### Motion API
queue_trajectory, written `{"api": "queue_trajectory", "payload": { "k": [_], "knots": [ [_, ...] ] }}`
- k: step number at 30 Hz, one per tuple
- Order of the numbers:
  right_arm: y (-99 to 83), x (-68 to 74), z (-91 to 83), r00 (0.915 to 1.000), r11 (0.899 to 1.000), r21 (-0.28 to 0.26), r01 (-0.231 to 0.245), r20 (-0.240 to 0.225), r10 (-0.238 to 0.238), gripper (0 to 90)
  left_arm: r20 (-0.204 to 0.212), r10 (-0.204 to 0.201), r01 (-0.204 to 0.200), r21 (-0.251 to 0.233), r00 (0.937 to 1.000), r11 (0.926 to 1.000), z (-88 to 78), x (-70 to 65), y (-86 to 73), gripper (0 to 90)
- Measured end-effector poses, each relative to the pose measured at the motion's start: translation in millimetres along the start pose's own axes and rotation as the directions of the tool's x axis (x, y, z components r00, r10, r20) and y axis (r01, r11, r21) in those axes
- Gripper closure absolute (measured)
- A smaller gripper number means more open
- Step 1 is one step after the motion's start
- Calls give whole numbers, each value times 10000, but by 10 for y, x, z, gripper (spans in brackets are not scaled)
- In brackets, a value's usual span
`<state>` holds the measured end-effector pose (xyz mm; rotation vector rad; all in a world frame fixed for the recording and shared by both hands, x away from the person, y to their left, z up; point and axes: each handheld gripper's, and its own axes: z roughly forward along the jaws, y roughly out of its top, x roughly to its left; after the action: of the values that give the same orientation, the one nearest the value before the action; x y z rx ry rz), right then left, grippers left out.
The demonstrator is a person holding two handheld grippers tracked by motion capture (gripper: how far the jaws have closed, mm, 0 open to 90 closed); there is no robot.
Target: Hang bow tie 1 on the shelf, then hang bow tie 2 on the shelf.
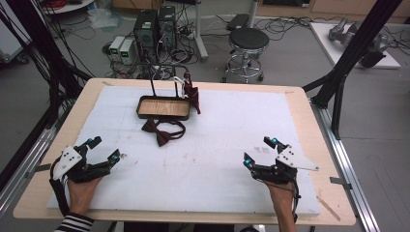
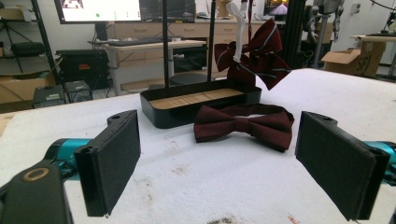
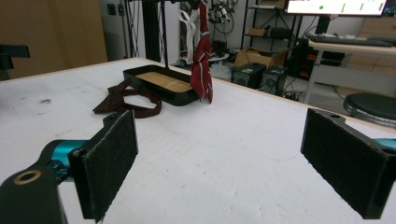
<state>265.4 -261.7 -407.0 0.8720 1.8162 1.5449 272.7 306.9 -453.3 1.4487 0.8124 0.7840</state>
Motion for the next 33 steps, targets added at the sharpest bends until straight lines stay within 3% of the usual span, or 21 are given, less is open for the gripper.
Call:
{"api": "queue_trajectory", "payload": {
  "k": [15,20,26,28,33],
  "knots": [
    [-6,-42,-216,9987,9977,-512,-444,243,457,102,1,-86,86,-145,10000,9999,0,17,12,140],
    [-28,-31,-268,9988,9977,-555,-401,260,416,102,146,-47,47,-11,9999,10000,11,22,110,140],
    [-71,-8,-306,9988,9967,-710,-399,240,417,101,547,597,-629,585,9967,9963,102,4,365,139],
    [-76,-8,-317,9988,9960,-786,-434,207,452,102,753,941,-1005,863,9927,9912,163,0,435,139],
    [-122,-1,-321,9989,9960,-794,-418,193,434,102,1538,1284,-1536,1653,9797,9742,370,-16,584,139]
  ]
}}
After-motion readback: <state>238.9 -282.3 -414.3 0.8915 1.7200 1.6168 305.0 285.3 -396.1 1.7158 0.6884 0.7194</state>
